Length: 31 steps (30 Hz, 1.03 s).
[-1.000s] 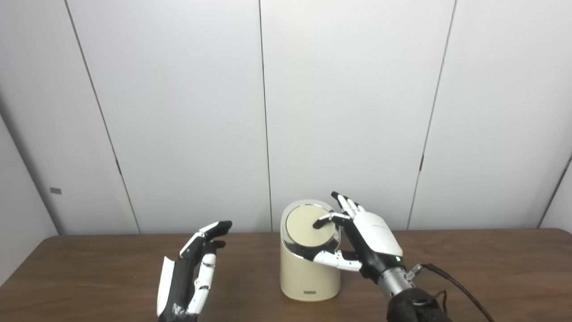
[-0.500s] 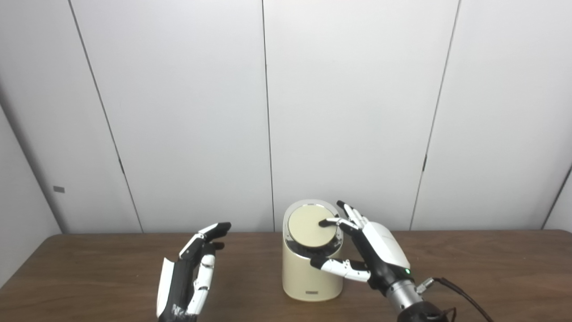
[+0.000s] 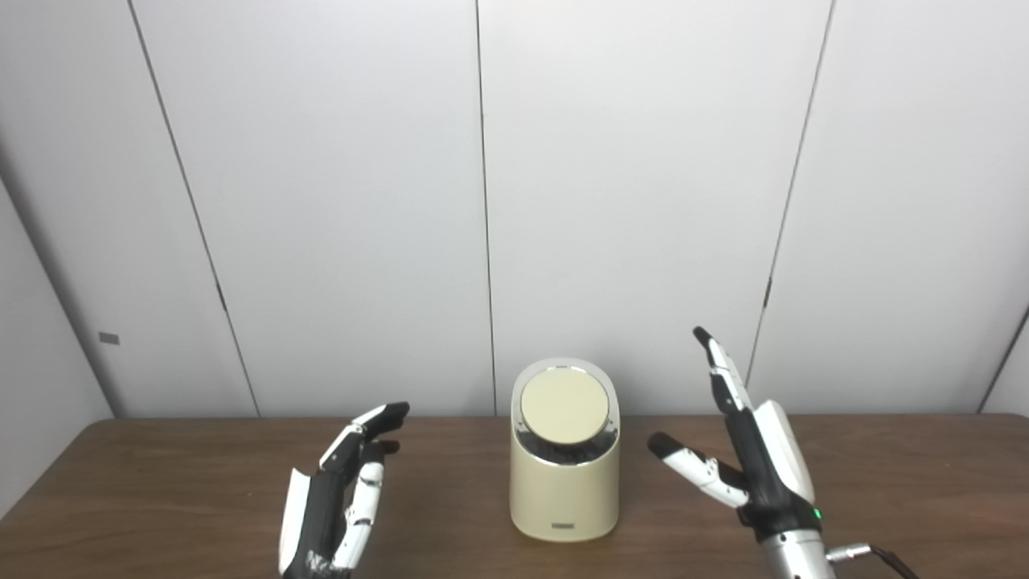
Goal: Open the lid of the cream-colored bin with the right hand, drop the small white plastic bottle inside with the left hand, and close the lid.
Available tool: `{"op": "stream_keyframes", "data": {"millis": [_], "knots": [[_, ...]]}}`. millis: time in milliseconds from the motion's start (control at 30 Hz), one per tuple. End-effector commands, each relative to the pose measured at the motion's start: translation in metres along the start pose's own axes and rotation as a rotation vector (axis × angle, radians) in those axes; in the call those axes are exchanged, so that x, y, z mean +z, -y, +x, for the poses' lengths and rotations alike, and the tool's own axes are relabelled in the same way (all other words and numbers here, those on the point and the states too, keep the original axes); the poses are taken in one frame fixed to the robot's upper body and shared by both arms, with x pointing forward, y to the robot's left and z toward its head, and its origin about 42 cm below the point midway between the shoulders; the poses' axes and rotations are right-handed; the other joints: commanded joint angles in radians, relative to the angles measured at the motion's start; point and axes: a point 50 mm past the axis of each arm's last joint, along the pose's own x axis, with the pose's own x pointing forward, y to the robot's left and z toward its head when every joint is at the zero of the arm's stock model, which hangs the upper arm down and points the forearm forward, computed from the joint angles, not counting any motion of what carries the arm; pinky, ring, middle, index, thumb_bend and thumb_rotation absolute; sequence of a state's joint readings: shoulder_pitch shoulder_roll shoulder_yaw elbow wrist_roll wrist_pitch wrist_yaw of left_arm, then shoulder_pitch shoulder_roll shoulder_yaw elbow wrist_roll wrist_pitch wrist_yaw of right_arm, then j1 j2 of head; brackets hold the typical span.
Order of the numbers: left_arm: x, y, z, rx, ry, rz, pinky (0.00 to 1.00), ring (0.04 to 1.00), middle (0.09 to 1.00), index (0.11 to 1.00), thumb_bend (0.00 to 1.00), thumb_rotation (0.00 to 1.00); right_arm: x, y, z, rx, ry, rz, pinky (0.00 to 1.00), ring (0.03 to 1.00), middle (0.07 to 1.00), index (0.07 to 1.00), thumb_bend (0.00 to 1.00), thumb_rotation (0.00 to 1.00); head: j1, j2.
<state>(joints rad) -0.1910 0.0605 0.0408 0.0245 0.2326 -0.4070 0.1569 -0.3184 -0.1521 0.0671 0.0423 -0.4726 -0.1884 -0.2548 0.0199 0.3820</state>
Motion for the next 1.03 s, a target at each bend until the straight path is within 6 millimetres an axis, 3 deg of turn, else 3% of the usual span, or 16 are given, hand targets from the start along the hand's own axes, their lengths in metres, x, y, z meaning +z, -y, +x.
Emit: {"op": "stream_keyframes", "data": {"millis": [0,100,133,233,367,533,667,1000], "knots": [[0.011,-0.004,0.013,0.022,0.082,-0.016,0.73,0.802,0.805,0.780,0.21,0.88,0.008,0.009,0.004,-0.091,0.125,0.068,0.89,0.956,0.978,0.974,0.53,0.79,0.000,0.001],[0.012,-0.006,0.012,0.035,0.089,-0.019,0.74,0.809,0.813,0.789,0.22,0.88,0.000,0.012,-0.009,-0.158,0.168,0.103,0.79,0.876,0.884,0.850,0.32,0.71,-0.003,0.002],[0.013,-0.007,0.011,0.039,0.091,-0.025,0.75,0.816,0.823,0.804,0.22,0.88,-0.001,0.013,-0.013,-0.174,0.169,0.124,0.75,0.844,0.852,0.814,0.29,0.70,-0.003,0.002],[0.015,-0.012,0.009,0.047,0.099,-0.074,0.78,0.837,0.848,0.831,0.21,0.85,0.000,0.012,-0.024,-0.218,0.144,0.204,0.70,0.806,0.822,0.780,0.30,0.64,-0.014,0.004],[0.019,-0.015,0.007,0.048,0.109,-0.154,0.78,0.852,0.869,0.849,0.20,0.62,0.004,0.013,-0.031,-0.278,0.145,0.210,0.62,0.740,0.776,0.713,0.37,0.41,-0.019,0.010],[0.023,-0.017,0.004,0.056,0.116,-0.170,0.72,0.807,0.835,0.817,0.23,0.44,0.004,0.014,-0.034,-0.291,0.126,0.256,0.62,0.739,0.775,0.706,0.39,0.39,-0.011,0.022],[0.027,-0.019,0.006,0.074,0.122,-0.188,0.71,0.795,0.821,0.799,0.23,0.40,0.003,0.015,-0.033,-0.291,0.119,0.267,0.63,0.745,0.780,0.731,0.37,0.45,0.001,0.031],[0.041,-0.024,0.012,0.129,0.103,-0.211,0.72,0.806,0.809,0.779,0.25,0.41,0.009,0.017,-0.027,-0.307,0.127,0.316,0.64,0.743,0.773,0.741,0.30,0.31,-0.004,0.030]]}}
